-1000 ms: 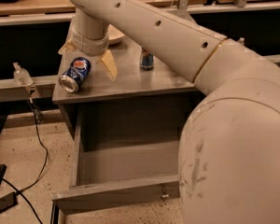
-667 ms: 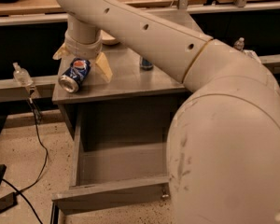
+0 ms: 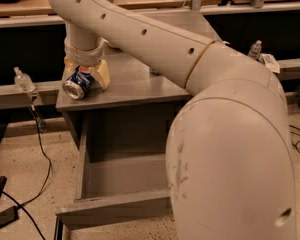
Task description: Place pepsi can into top drawer
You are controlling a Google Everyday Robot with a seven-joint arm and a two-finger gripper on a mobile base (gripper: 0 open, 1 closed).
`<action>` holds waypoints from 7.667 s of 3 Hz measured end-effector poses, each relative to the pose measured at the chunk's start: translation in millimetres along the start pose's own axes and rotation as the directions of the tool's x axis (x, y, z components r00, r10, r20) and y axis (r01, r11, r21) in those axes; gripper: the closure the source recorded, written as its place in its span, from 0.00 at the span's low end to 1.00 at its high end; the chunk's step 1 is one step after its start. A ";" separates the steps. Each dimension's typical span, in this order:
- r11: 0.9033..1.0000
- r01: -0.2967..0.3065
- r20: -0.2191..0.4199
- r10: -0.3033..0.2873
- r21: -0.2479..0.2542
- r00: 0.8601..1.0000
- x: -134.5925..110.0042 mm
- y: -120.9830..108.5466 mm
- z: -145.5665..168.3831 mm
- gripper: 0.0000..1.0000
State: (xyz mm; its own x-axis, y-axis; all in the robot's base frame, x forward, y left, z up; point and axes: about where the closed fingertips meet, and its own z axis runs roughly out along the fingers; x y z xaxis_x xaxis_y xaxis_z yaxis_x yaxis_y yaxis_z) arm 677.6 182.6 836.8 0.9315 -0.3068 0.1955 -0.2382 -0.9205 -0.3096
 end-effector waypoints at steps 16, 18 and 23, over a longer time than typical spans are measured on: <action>0.751 -0.598 0.125 0.646 -0.282 0.753 -163.3 204.2 -60.8 1.00; 0.687 -0.613 0.163 0.707 -0.390 0.688 -158.8 274.3 33.0 1.00; 0.542 -0.766 -0.017 0.812 -0.346 0.583 -132.6 335.4 72.8 0.05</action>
Offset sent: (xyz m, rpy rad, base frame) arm -0.0035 -0.0064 0.0127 0.1129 0.0672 -0.0414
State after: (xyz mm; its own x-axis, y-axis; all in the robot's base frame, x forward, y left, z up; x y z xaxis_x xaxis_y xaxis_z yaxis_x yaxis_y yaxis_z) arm 494.2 -67.9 639.2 0.3448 -0.9308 -0.1215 -0.9375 -0.3479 0.0043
